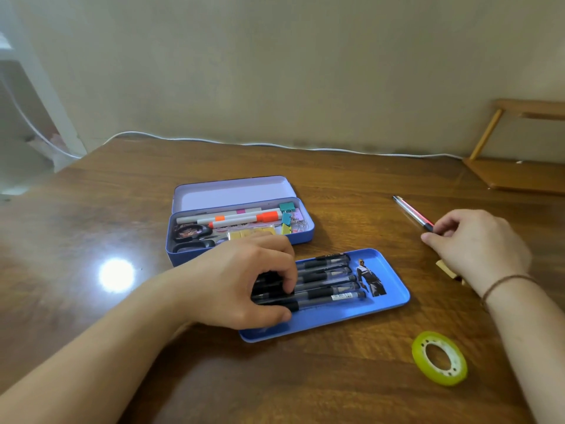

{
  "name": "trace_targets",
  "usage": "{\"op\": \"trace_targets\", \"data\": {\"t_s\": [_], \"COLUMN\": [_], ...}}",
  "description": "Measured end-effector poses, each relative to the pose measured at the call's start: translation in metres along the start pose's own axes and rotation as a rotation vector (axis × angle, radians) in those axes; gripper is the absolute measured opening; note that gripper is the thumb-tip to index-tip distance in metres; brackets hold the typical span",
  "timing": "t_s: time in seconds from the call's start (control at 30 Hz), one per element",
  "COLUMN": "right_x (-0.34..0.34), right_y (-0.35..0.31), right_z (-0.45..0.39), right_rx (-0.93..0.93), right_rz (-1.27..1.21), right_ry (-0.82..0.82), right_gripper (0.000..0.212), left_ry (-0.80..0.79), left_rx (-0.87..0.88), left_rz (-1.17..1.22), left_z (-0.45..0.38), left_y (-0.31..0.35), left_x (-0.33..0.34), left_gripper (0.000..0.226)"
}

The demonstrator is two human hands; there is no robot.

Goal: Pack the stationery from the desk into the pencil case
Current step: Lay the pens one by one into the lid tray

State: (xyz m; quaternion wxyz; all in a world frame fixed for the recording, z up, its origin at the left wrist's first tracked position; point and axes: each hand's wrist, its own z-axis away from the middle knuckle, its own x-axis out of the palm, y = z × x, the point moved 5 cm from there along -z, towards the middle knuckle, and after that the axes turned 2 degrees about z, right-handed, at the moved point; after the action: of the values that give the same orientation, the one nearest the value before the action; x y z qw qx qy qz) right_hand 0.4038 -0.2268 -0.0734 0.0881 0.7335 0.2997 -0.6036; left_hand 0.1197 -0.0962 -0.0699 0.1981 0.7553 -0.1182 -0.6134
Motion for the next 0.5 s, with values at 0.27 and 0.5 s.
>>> {"op": "trace_targets", "data": {"t_s": [0.27,0.5], "right_x": [0.0,-0.045], "right_y": [0.01,-0.033], "right_z": [-0.002,0.036], "right_rx": [0.084,-0.481], "right_rz": [0.028,-0.436], "right_ry": [-0.041,-0.039], "right_gripper": [0.015,0.008], "left_ry": [0.026,0.018], "left_rx": [0.043,0.038], "left_rz": [-0.024,-0.021], "left_z": [-0.003,-0.003], "left_y": [0.001,0.003], "left_x": [0.001,0.002], "left_gripper": [0.012,0.013]}}
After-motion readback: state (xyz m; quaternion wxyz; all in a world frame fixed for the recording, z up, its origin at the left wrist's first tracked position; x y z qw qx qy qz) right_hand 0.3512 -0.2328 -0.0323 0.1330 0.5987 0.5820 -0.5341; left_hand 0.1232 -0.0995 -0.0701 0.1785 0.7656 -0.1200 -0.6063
